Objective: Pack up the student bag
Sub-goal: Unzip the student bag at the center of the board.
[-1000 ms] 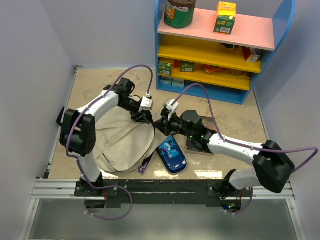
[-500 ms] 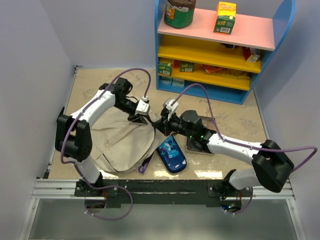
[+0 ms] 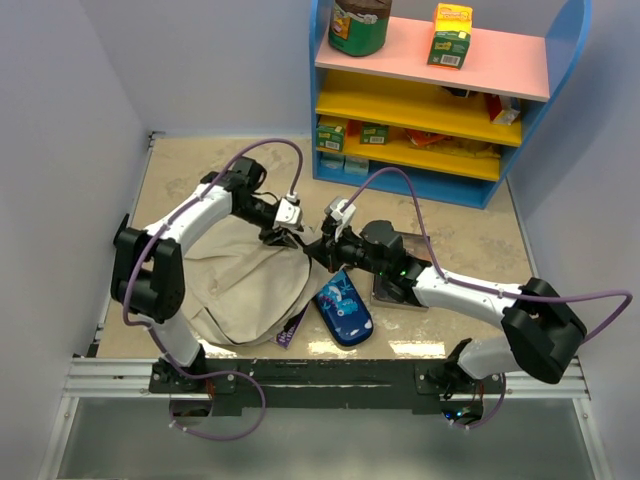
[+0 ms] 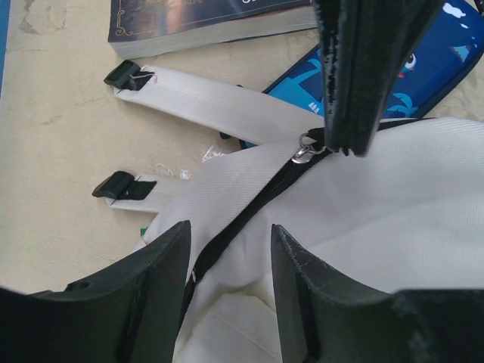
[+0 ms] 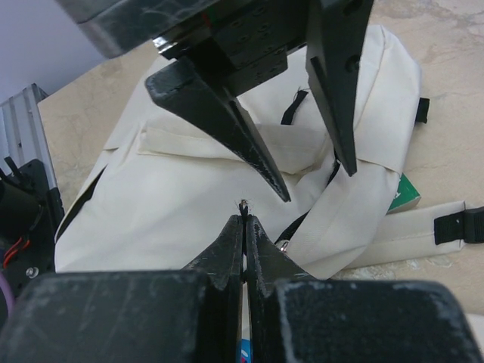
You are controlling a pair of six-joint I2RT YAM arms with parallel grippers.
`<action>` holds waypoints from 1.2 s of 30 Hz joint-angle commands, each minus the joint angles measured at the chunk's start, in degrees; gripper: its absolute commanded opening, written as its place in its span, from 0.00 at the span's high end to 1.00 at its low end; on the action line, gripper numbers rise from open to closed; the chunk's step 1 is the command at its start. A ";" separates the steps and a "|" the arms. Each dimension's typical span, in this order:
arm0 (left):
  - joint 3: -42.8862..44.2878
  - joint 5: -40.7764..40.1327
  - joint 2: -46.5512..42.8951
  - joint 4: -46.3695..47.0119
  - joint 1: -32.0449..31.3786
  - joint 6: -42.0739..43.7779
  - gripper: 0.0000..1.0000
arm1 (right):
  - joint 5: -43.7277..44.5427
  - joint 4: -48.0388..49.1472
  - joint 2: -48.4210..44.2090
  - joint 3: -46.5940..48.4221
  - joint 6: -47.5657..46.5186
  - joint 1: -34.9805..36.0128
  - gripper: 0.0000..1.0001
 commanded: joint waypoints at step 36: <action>9.82 -14.19 9.59 20.96 3.97 -29.71 1.00 | -1.23 1.06 -2.21 0.05 0.71 2.02 1.00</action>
